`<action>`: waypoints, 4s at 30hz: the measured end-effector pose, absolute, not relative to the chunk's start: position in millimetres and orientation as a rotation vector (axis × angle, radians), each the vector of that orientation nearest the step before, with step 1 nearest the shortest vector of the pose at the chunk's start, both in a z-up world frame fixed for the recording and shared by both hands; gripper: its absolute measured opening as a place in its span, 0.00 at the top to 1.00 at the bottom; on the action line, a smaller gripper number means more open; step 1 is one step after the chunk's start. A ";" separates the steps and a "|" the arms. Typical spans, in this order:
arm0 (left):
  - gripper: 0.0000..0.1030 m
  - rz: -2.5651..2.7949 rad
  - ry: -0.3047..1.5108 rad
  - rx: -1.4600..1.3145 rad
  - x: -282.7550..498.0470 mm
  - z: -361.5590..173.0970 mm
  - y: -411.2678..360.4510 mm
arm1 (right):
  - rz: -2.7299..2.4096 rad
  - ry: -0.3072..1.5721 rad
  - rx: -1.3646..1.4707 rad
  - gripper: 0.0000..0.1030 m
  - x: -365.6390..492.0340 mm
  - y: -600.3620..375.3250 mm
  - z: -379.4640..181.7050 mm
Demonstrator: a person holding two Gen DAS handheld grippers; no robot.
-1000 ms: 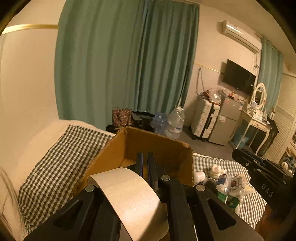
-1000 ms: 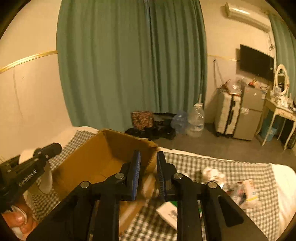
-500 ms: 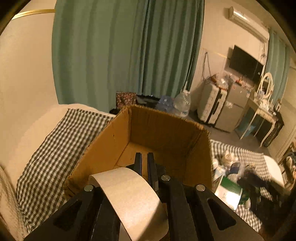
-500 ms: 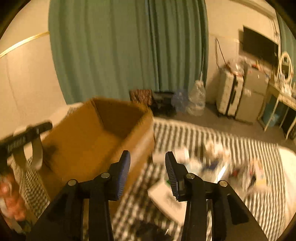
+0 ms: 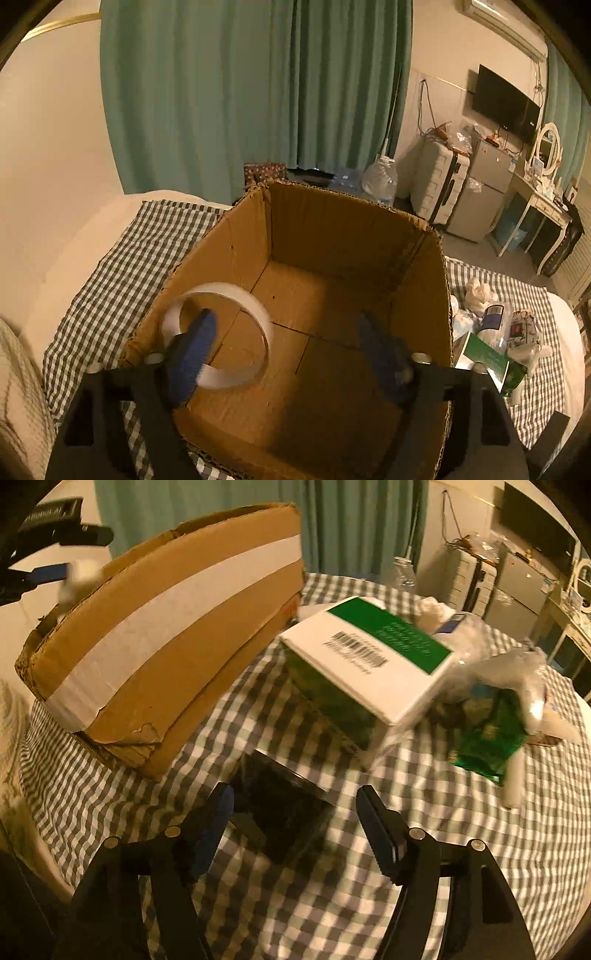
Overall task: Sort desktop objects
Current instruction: 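Open the left gripper to drop the tape roll into the box while the right holds the black object, then open the right gripper to drop the black oval object into the box, then move both grippers back over the pile of items on the bed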
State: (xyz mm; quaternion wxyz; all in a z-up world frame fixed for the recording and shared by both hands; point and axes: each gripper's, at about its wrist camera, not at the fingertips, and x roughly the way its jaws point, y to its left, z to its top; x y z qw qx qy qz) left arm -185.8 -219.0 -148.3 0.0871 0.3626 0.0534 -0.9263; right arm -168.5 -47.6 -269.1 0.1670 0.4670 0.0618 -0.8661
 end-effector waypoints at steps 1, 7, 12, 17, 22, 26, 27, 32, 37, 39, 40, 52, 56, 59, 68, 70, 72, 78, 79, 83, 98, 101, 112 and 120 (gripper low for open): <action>0.06 -2.753 0.154 1.076 -186.0 -148.6 -219.1 | -2.460 0.176 1.323 0.32 -169.6 -48.5 -270.0; 0.03 -2.742 0.183 1.055 -184.7 -145.7 -224.9 | -2.421 0.174 1.345 0.44 -180.3 -61.4 -284.7; 0.02 -2.741 0.224 1.056 -185.1 -145.3 -232.4 | -2.414 0.217 1.338 0.48 -177.9 -64.5 -275.7; 0.02 -2.760 0.245 1.027 -180.2 -138.9 -233.4 | -2.484 0.235 1.271 0.48 -169.4 -62.1 -250.3; 0.02 -2.772 0.261 0.995 -175.3 -131.5 -236.3 | -2.570 0.226 1.143 0.48 -167.0 -57.3 -197.5; 0.02 -2.781 0.287 0.971 -171.7 -126.4 -240.3 | -2.625 0.174 0.995 0.48 -174.4 -62.9 -142.1; 0.02 -2.780 0.289 0.965 -170.9 -125.4 -241.1 | -2.632 0.167 0.966 0.48 -174.7 -68.1 -133.9; 0.02 -2.784 0.301 0.942 -169.1 -122.7 -246.8 | -2.636 0.170 0.804 0.47 -201.0 -108.3 -93.6; 0.02 -2.784 0.290 0.945 -172.1 -126.0 -247.7 | -2.568 0.136 0.782 0.47 -232.1 -147.8 -90.8; 0.02 -2.785 0.285 0.945 -172.2 -127.3 -247.1 | -2.559 0.138 0.770 0.32 -244.3 -155.8 -92.2; 0.02 -2.786 0.284 0.945 -172.1 -127.9 -246.8 | -2.561 0.137 0.759 0.27 -246.0 -158.6 -92.3; 0.02 -2.866 0.157 0.924 -172.7 -115.5 -207.0 | -2.718 0.041 0.664 0.18 -244.1 -75.3 -69.5; 0.02 -2.895 0.128 0.921 -174.9 -111.0 -190.2 | -2.765 0.011 0.689 0.18 -242.4 -35.8 -61.8; 0.02 -2.921 0.118 0.915 -175.2 -109.1 -176.7 | -2.799 0.005 0.691 0.18 -236.0 -6.7 -58.6; 0.02 -2.987 0.010 0.904 -178.7 -109.3 -127.7 | -2.890 -0.006 0.708 0.18 -221.9 64.4 -54.6; 0.02 -2.990 -0.002 0.909 -181.6 -112.5 -119.3 | -2.906 -0.017 0.713 0.18 -220.4 77.6 -55.4; 0.02 -2.997 0.001 0.906 -181.6 -113.7 -111.0 | -2.922 -0.032 0.726 0.18 -218.0 94.3 -57.3; 0.02 -3.041 0.005 0.853 -180.5 -111.0 -87.3 | -2.942 -0.052 0.793 0.16 -212.6 127.3 -72.5; 0.02 -3.056 0.007 0.836 -179.1 -110.6 -81.6 | -2.944 -0.059 0.802 0.16 -212.1 129.3 -75.8; 0.02 -3.122 0.069 0.830 -178.9 -114.0 -65.3 | -2.946 -0.095 0.836 0.16 -210.0 142.3 -89.8; 0.02 -3.285 -0.121 0.759 -173.0 -155.1 -10.3 | -2.866 -0.193 0.966 0.16 -231.2 150.5 -149.8; 0.02 -3.259 -0.193 0.841 -181.5 -172.3 -4.7 | -2.847 -0.199 0.997 0.16 -236.7 148.3 -159.8; 0.02 -3.188 -0.269 1.079 -202.1 -219.2 -4.0 | -2.788 -0.201 1.103 0.16 -259.4 130.7 -191.6; 0.02 -3.165 -0.321 1.260 -219.2 -250.1 0.2 | -2.757 -0.151 1.182 0.16 -272.7 116.1 -212.3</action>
